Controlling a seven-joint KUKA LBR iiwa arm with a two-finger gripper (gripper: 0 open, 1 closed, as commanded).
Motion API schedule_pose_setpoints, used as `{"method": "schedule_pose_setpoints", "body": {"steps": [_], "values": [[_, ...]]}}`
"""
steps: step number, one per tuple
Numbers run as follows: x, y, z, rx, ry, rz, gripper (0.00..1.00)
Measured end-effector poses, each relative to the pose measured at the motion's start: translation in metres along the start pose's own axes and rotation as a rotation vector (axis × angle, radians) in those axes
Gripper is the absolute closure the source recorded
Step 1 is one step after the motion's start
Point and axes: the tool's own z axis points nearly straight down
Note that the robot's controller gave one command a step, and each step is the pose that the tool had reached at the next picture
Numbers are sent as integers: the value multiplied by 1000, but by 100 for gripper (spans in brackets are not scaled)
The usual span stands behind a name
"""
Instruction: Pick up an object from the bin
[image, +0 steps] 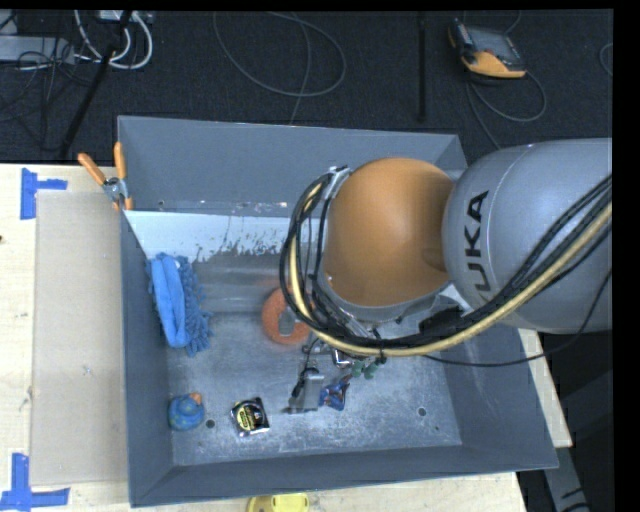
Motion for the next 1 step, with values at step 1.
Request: {"method": "schedule_pose_setpoints", "body": {"steps": [1], "values": [[0, 0, 0, 0, 0, 0, 0]]}}
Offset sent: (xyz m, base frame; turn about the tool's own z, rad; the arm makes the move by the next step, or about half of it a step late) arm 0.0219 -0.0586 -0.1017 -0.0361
